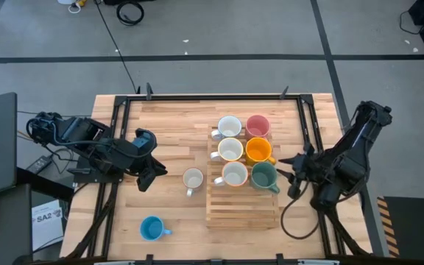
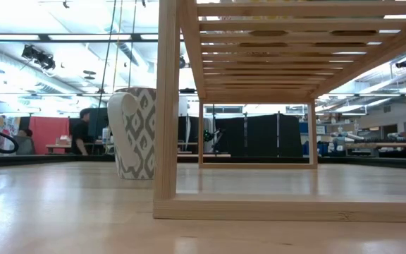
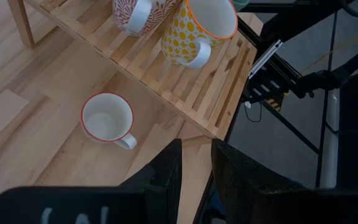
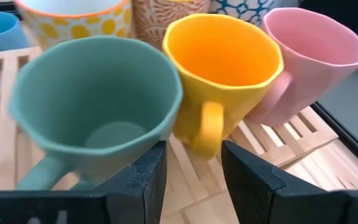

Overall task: Place coffee mugs
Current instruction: Put the green mug on the shelf

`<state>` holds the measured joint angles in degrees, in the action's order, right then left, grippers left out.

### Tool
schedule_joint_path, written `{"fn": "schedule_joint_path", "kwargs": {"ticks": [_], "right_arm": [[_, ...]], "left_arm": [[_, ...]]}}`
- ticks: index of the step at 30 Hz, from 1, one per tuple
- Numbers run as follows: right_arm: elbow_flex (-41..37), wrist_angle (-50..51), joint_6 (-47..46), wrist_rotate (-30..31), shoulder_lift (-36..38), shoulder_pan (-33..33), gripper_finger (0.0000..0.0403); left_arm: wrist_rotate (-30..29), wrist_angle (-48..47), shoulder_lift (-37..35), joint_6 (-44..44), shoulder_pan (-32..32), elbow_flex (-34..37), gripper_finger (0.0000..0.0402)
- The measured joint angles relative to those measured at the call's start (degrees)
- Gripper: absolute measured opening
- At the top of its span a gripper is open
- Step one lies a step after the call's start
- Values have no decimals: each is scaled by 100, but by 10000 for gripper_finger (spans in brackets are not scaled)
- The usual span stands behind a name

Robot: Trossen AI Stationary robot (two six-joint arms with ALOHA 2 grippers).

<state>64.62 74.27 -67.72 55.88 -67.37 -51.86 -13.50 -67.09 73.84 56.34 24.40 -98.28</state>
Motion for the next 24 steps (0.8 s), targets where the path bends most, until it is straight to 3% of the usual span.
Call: {"fn": "schedule_joint_path", "kwargs": {"ticks": [6,14,24], "right_arm": [[0,-200,91,3,0,260,158],[0,-880,933,2,0,486,158],[0,-895,1093,-50,120,479,158]], "left_arm": [[-1,0,0,-4,0,0,91],[-2,0,0,-7,-1,0,91],[-2,0,0,-11,35,0,91]]}}
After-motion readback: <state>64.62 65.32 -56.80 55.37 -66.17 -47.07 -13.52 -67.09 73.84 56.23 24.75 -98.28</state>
